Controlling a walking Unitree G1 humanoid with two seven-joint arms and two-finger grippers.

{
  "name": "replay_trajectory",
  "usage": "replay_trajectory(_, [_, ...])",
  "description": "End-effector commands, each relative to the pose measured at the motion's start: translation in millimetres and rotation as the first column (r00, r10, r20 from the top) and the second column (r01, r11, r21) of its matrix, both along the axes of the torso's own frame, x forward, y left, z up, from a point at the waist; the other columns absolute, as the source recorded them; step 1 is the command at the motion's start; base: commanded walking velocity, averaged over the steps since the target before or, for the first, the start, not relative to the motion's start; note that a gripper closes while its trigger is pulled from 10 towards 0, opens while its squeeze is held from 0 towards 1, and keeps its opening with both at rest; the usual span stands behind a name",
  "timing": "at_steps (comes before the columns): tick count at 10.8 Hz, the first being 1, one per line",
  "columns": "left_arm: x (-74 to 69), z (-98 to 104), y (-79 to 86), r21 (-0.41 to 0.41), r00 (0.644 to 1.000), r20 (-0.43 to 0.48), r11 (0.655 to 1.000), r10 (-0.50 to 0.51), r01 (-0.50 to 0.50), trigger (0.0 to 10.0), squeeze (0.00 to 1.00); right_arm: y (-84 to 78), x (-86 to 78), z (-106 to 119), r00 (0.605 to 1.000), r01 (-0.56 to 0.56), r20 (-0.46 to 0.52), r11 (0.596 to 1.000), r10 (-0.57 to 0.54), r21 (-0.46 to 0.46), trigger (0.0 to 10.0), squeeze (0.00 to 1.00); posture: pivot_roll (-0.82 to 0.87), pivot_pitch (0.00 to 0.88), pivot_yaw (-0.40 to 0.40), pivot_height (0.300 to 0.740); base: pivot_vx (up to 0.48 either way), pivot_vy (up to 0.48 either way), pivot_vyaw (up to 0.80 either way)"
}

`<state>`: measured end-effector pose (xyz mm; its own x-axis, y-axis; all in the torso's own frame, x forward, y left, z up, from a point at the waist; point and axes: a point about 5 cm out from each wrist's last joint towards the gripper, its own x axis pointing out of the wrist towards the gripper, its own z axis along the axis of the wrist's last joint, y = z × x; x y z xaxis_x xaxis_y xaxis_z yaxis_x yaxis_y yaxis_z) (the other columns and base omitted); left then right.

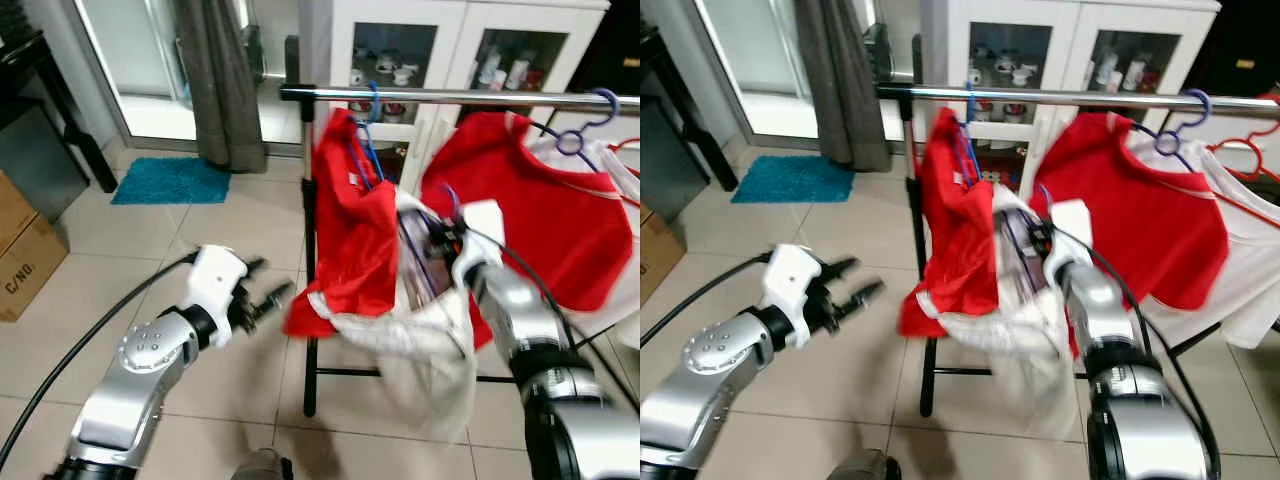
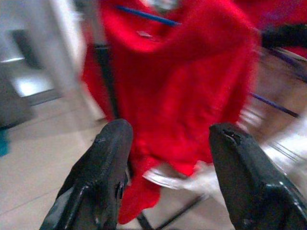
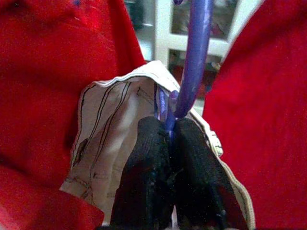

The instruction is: Hang hanger

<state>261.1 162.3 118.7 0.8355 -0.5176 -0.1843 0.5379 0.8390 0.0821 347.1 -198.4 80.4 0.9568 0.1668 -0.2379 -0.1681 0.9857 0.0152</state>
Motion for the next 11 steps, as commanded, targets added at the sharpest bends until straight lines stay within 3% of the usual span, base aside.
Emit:
replay_trajectory(1, [2.7,-1.8,7.9,0.004,0.996,0.016,0.996,0.083,-0.084,10.0,0.00,-5.6,4.2,14.0,0.997,0.053,0.062,0.997,-0.055,0.048,10.0,0.00,0.12,0.000,-0.036,0.740,0.000,0.000,0.00])
replay_trajectory(3, [6.1,-4.3,9.9,-0.015,0.989,0.019,0.989,0.148,-0.148,10.0,0.00,-6.3,-2.4,9.1,0.993,0.094,0.067,0.990,-0.101,0.102,10.0,0.00,0.11,0.000,-0.052,0.740,0.000,-0.480,0.00])
replay_trajectory(5, [0.3,-17.6,12.1,0.010,0.983,0.017,0.983,0.183,-0.183,10.0,0.00,2.4,-22.8,7.7,0.991,0.051,0.116,0.991,-0.066,0.125,10.0,0.00,0.09,0.000,-0.053,0.740,0.000,-0.480,0.00])
replay_trajectory(8, [-3.6,-24.8,8.7,0.006,0.979,0.018,0.979,0.202,-0.202,10.0,0.00,16.6,-38.9,3.9,0.994,-0.014,0.108,0.996,0.004,0.093,10.0,0.00,0.09,0.000,-0.055,0.740,0.000,0.000,0.00])
replay_trajectory(11, [-4.9,-25.1,3.2,-0.029,0.978,0.037,0.978,0.205,-0.204,10.0,0.00,28.2,-53.2,0.2,0.997,-0.005,0.072,0.990,-0.006,0.144,10.0,0.00,0.09,0.000,-0.059,0.740,0.097,0.000,0.00])
